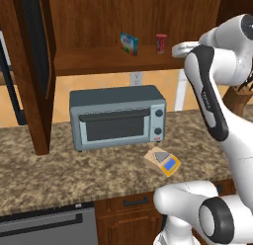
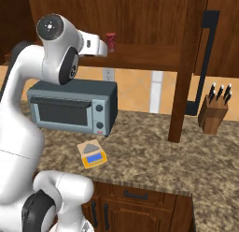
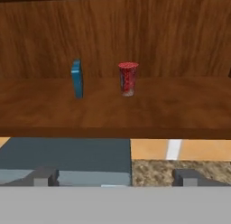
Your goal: Pick the yogurt and place it on the digital scale for weighing, and close the cabinet.
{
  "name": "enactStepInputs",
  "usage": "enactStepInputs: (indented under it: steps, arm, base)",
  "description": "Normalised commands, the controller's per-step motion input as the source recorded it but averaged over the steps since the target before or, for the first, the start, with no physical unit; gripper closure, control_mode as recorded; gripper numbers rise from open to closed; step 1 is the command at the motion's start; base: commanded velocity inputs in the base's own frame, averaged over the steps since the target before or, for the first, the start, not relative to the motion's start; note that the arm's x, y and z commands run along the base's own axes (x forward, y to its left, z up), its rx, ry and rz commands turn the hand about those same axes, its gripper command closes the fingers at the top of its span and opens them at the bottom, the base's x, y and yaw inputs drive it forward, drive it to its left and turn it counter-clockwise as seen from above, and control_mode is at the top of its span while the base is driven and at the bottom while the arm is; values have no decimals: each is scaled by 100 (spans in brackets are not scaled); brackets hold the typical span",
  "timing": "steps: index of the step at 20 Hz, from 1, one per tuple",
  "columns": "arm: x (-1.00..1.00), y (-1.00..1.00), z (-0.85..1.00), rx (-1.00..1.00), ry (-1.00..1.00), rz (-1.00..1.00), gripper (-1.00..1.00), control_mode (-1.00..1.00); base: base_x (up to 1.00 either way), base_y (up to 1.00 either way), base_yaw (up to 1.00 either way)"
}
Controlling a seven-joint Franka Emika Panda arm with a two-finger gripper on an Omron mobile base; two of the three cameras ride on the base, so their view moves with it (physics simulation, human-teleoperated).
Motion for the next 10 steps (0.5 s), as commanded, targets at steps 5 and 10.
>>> enactStepInputs:
  steps: [5, 10]
  arm:
    - [80, 0, 0, 0, 0, 0, -100, -100]
    - [77, 0, 0, 0, 1, 0, -100, -100]
  base:
    - [0, 0, 0]
    - [0, 0, 0]
